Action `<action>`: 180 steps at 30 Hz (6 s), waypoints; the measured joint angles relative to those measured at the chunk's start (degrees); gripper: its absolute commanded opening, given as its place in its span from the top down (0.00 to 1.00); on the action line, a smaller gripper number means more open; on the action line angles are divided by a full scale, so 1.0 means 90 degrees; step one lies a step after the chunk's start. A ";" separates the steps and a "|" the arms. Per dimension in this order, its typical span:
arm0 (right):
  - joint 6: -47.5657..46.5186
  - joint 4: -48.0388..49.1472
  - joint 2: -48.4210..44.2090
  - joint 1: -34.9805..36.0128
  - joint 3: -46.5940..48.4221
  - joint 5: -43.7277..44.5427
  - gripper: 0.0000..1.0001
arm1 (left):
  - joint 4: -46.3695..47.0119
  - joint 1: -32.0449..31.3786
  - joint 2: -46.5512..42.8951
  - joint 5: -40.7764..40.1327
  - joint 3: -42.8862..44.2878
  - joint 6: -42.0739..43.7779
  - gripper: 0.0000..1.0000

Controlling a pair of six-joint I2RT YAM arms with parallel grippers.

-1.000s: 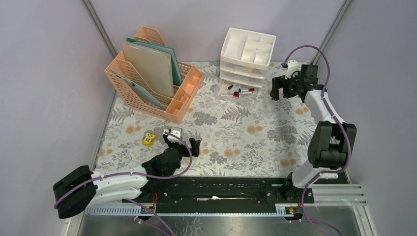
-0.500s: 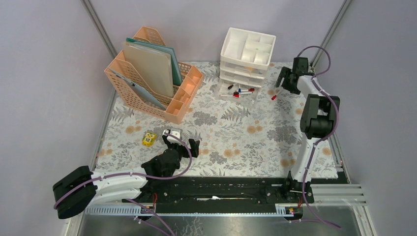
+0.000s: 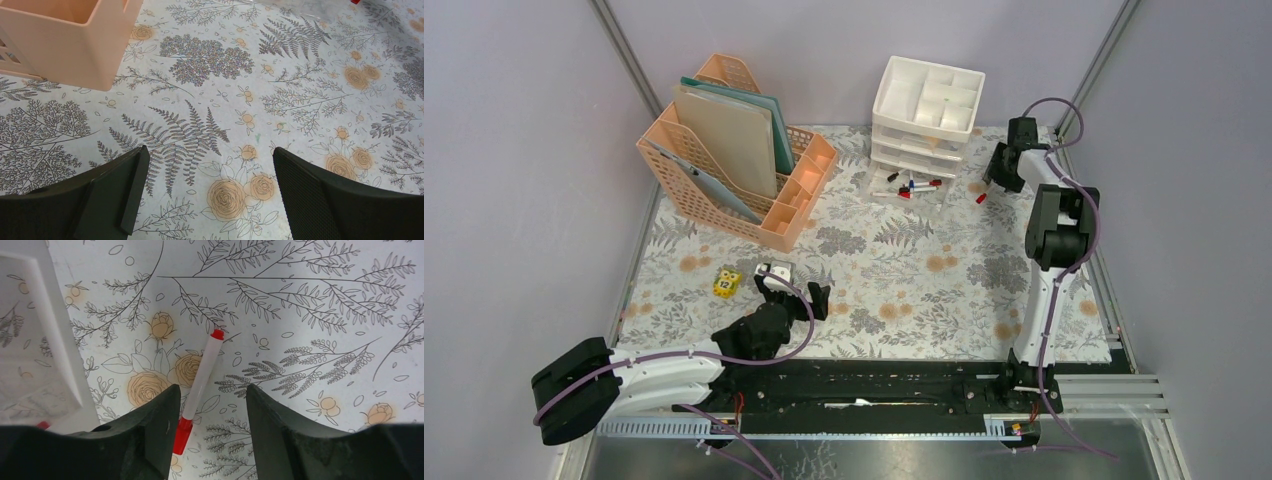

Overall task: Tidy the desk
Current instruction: Pick up the stationery from the center of the board, then place the stationery in the drawer, then close the drawer in the storage box.

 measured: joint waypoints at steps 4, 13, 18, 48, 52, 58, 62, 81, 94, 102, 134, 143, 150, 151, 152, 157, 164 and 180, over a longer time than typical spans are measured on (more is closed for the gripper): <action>-0.0005 -0.0078 0.0168 0.0019 0.0095 0.0034 0.48 | 0.0000 0.0000 0.0000 0.0000 0.0000 0.0000 0.01; -0.0112 -0.0095 0.0289 0.0083 0.0177 0.0160 0.60 | 0.0000 0.0000 0.0000 0.0000 -0.0002 0.0000 0.01; -0.0189 -0.0104 0.0296 0.0109 0.0177 0.0165 0.58 | 0.0000 0.0000 0.0000 0.0000 -0.0002 0.0000 0.01; -0.1112 0.1003 -0.2242 0.0109 -0.3213 -0.0211 1.00 | 0.0000 0.0000 -0.0085 0.0000 -0.0002 0.0000 0.01; -0.1591 0.1336 -0.3298 0.0109 -0.3983 -0.0619 1.00 | 0.0000 0.0000 -0.0085 0.0000 -0.0002 -0.0002 0.01; -0.2538 0.1457 -0.4320 0.0109 -0.4388 -0.1579 1.00 | 0.0000 0.0000 -0.0085 0.0000 -0.0002 -0.0002 0.01; -0.3453 0.1061 -0.4566 0.0129 -0.4133 -0.2591 1.00 | 0.0000 0.0000 -0.0085 0.0000 -0.0002 -0.0002 0.01; -0.8242 -0.0223 -0.3198 0.2569 -0.1906 -0.2815 1.00 | -0.0010 0.0000 0.0053 -0.0005 -0.0002 -0.0002 0.01; -0.8983 0.0369 -0.1494 0.2759 -0.1100 -0.1260 0.42 | -0.0010 0.0000 0.0056 -0.0007 -0.0002 -0.0005 0.01; -0.8352 0.0556 -0.1780 0.2764 -0.1411 -0.1061 0.31 | -0.0323 0.0000 0.0034 -0.0027 0.0095 -0.0070 0.01; -0.7145 0.0211 -0.4269 0.2722 -0.4469 -0.3755 0.67 | -0.3925 0.0007 -0.2293 0.1268 0.2718 -0.0959 0.01; -0.7429 0.1440 -0.2118 0.3315 -0.3349 -0.1620 1.00 | -0.4427 0.0012 -0.2803 0.1132 0.2832 -0.0964 0.01; -0.7478 0.2849 -0.1290 0.3347 -0.3038 -0.0192 0.95 | -0.4714 0.0012 -0.3172 0.1039 0.2832 -0.0971 0.01; -0.7487 0.3060 -0.1212 0.3347 -0.3038 -0.0002 0.92 | -0.4728 0.0012 -0.3218 0.1015 0.2832 -0.0971 0.01; -0.7519 0.3330 -0.1117 0.3347 -0.3038 0.0214 0.88 | -0.4741 0.0012 -0.3252 0.0998 0.2832 -0.0971 0.01; -0.7643 0.4201 -0.0775 0.3347 -0.2948 0.0879 0.78 | -0.4777 0.0012 -0.3325 0.0950 0.2832 -0.0971 0.01; -0.7667 0.4544 -0.0498 0.3349 -0.2501 0.1243 0.66 | -0.4779 0.0015 -0.3325 0.0954 0.2832 -0.0993 0.01; -0.6975 0.1472 -0.3456 0.3342 -0.3264 -0.0942 0.15 | -0.4772 0.0017 -0.2839 0.0991 0.3305 -0.0580 0.01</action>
